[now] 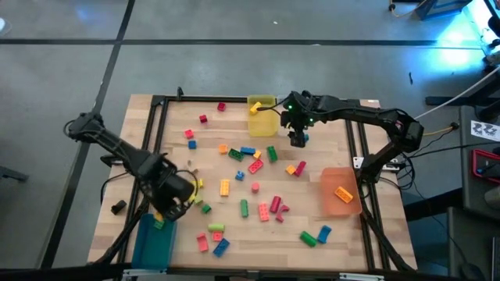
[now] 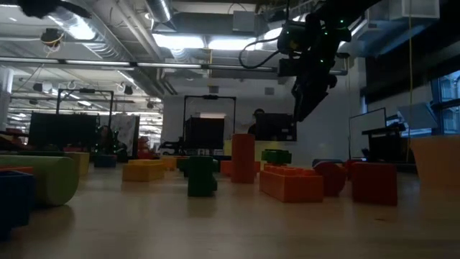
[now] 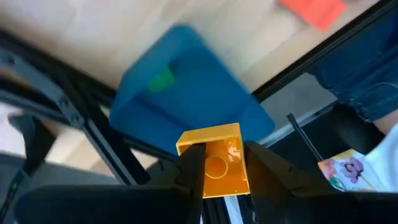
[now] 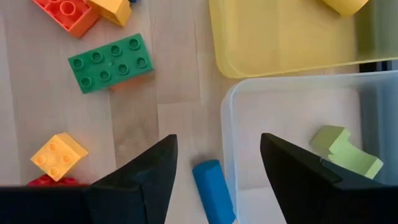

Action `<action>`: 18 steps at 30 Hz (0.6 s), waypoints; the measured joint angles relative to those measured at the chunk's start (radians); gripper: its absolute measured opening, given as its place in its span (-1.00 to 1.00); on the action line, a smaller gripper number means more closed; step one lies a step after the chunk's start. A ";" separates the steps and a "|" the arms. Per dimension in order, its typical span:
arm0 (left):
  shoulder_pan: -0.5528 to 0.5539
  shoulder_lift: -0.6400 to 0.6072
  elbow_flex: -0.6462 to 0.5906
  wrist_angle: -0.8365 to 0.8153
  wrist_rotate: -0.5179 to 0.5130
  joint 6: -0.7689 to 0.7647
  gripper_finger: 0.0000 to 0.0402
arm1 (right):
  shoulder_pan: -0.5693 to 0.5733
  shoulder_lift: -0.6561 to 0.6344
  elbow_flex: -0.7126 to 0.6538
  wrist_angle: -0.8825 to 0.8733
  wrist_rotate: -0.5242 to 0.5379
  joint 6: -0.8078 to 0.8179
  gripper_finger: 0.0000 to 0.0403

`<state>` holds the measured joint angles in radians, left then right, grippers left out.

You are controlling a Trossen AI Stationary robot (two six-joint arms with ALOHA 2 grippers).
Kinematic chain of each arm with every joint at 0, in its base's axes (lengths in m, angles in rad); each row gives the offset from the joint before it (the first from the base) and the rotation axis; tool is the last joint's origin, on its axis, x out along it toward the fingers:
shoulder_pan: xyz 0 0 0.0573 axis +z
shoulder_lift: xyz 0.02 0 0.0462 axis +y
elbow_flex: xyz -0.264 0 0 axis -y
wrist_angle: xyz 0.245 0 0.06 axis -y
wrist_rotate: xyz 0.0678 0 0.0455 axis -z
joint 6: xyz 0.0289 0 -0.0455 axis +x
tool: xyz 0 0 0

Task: Sort blocks by size
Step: Put the yellow square game piece into the blue bin

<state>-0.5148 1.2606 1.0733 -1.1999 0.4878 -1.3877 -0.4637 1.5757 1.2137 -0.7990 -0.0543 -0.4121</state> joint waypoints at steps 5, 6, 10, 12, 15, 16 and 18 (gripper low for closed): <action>-0.090 0.000 0.000 0.015 -0.017 -0.155 -0.57 | 0.000 0.000 0.000 -0.003 0.000 0.040 0.15; -0.101 0.000 0.000 0.016 -0.023 -0.174 -0.57 | 0.000 0.000 0.000 -0.004 0.000 0.041 0.15; -0.131 0.000 0.000 0.014 -0.026 -0.210 -0.53 | 0.000 0.000 0.000 -0.005 0.000 0.041 0.15; -0.139 0.000 0.000 0.013 -0.027 -0.231 -0.47 | 0.000 0.000 0.000 -0.005 0.000 0.041 0.15; -0.141 0.000 0.000 0.010 -0.027 -0.250 -0.34 | 0.000 0.000 0.000 -0.005 0.000 0.041 0.15; -0.141 0.000 0.000 0.010 -0.027 -0.250 -0.30 | 0.000 0.000 0.000 -0.005 0.000 0.041 0.15; -0.140 0.000 0.000 0.009 -0.028 -0.252 -0.21 | 0.000 0.000 0.000 -0.005 0.000 0.041 0.15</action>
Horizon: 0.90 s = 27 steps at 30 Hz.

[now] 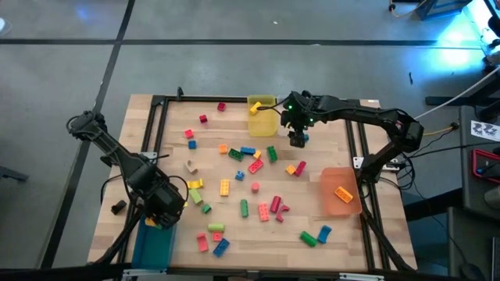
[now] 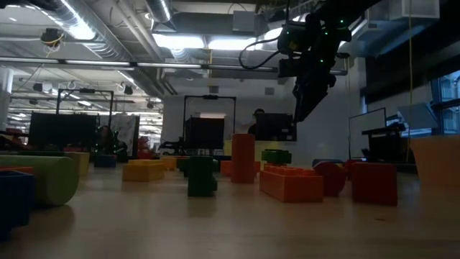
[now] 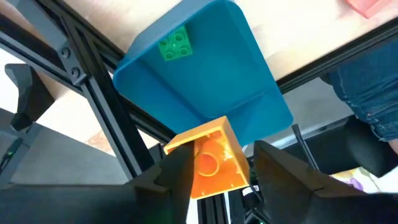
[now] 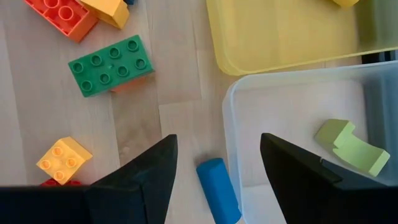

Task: Sort blocks by size
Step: Put the yellow square game piece into the blue bin

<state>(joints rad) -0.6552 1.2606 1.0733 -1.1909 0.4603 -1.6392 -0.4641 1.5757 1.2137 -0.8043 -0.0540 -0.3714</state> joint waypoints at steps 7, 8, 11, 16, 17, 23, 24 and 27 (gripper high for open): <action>0.000 0.001 0.000 0.006 -0.012 -0.014 -0.08 | 0.000 0.000 0.000 0.000 0.000 0.000 0.15; 0.000 0.007 0.000 0.008 -0.028 -0.024 -0.08 | 0.000 0.000 0.000 0.000 0.000 0.000 0.15; -0.007 0.032 -0.012 0.053 -0.071 -0.008 -0.07 | 0.000 0.000 0.000 -0.008 0.000 0.000 0.15; -0.022 0.058 -0.050 0.130 -0.070 0.049 -0.07 | 0.000 0.000 0.000 -0.008 0.000 0.000 0.15; -0.022 0.064 -0.056 0.130 -0.071 0.047 -0.07 | 0.000 0.000 0.000 -0.008 0.000 0.000 0.15; -0.019 0.087 -0.108 0.143 -0.072 0.057 -0.07 | 0.000 0.000 0.000 -0.006 0.000 0.000 0.15; -0.019 0.088 -0.118 0.145 -0.072 0.058 -0.07 | 0.000 0.000 0.000 -0.006 0.000 0.000 0.15; -0.019 0.090 -0.147 0.183 -0.072 0.058 -0.07 | 0.000 0.000 0.000 -0.006 0.000 0.000 0.15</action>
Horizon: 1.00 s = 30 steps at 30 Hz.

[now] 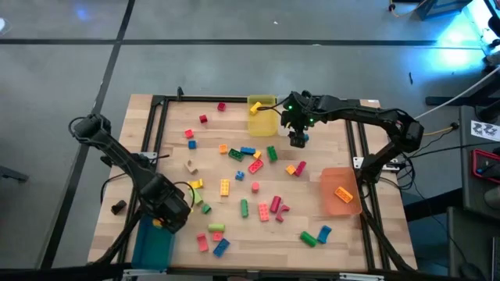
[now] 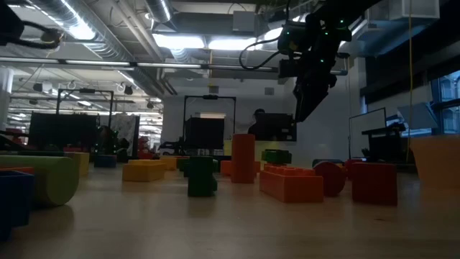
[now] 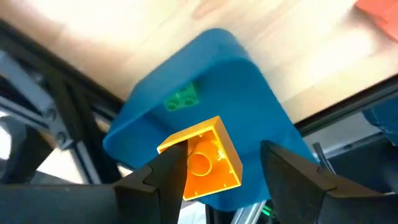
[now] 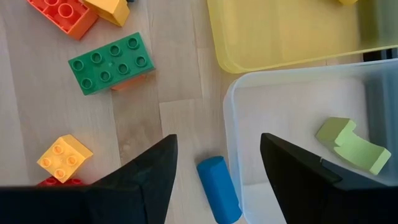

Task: Sort blocks by size
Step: Put the yellow square game piece into the blue bin

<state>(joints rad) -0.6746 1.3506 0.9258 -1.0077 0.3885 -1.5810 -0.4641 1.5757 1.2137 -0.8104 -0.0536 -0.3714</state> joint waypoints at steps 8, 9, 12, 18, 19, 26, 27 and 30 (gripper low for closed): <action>0.006 0.000 -0.100 0.153 0.000 0.052 -0.07 | 0.000 0.000 0.000 0.000 0.000 0.000 0.15; 0.009 0.000 -0.109 0.151 0.000 0.047 -0.07 | 0.000 0.000 0.000 0.000 0.000 0.000 0.15; 0.019 0.000 -0.137 0.153 0.000 0.041 -0.07 | 0.000 0.000 0.000 0.000 0.000 0.000 0.15; 0.048 -0.001 -0.152 0.150 0.001 0.063 -0.07 | 0.000 0.000 0.000 0.001 0.000 0.000 0.15; 0.052 -0.001 -0.152 0.149 0.002 0.071 -0.07 | 0.000 0.000 0.000 0.001 0.000 0.000 0.15; 0.078 -0.011 -0.151 0.145 0.008 0.111 -0.07 | 0.000 0.000 0.000 0.009 -0.053 0.000 0.15; 0.081 -0.016 -0.150 0.145 0.007 0.125 -0.07 | 0.000 0.000 0.000 0.015 -0.081 0.000 0.15; 0.081 -0.039 -0.150 0.139 -0.042 0.149 -0.07 | 0.000 0.000 0.000 0.055 -0.172 0.000 0.15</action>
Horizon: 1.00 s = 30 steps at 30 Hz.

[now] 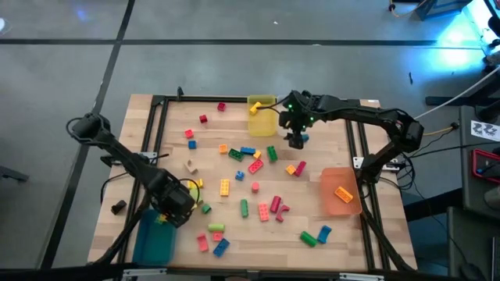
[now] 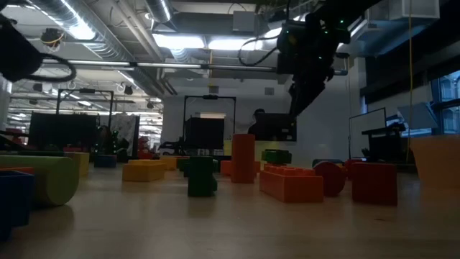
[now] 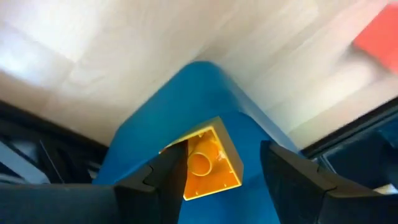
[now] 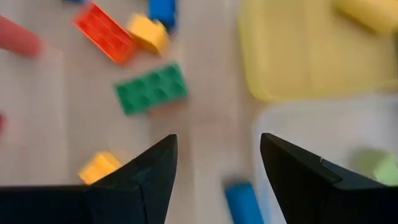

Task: Sort blocks by size
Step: Put the yellow square game piece into the blue bin

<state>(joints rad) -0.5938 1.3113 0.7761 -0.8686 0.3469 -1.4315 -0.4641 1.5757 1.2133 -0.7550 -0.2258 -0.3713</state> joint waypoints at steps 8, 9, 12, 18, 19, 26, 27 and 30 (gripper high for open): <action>-0.021 -0.095 0.000 -0.040 -0.257 -0.035 -0.07 | 0.000 0.000 0.000 0.093 -0.126 0.000 0.15; -0.023 -0.104 0.000 -0.040 -0.259 -0.039 -0.07 | 0.000 0.000 0.000 0.099 -0.126 0.000 0.15; -0.033 -0.125 0.000 -0.040 -0.265 -0.057 -0.07 | 0.007 0.000 0.000 0.109 -0.137 0.000 0.15; -0.043 -0.147 0.000 -0.036 -0.265 -0.046 -0.07 | 0.121 0.000 0.000 0.257 -0.223 0.003 0.15; -0.043 -0.148 0.000 -0.034 -0.266 -0.026 -0.07 | 0.151 0.000 0.000 0.302 -0.223 0.004 0.15; -0.042 -0.158 0.000 -0.019 -0.266 0.078 -0.07 | 0.376 0.061 0.000 0.696 -0.187 0.007 0.15; -0.042 -0.160 0.000 -0.014 -0.266 0.088 -0.07 | 0.403 0.080 0.000 0.754 -0.172 0.008 0.15; -0.043 -0.159 0.001 0.023 -0.267 0.104 -0.07 | 0.472 0.156 0.000 0.957 -0.114 0.008 0.15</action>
<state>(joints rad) -0.6365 1.1519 0.7769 -0.8458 0.0803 -1.3273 0.0082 1.7315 1.2133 0.2021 -0.3398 -0.3634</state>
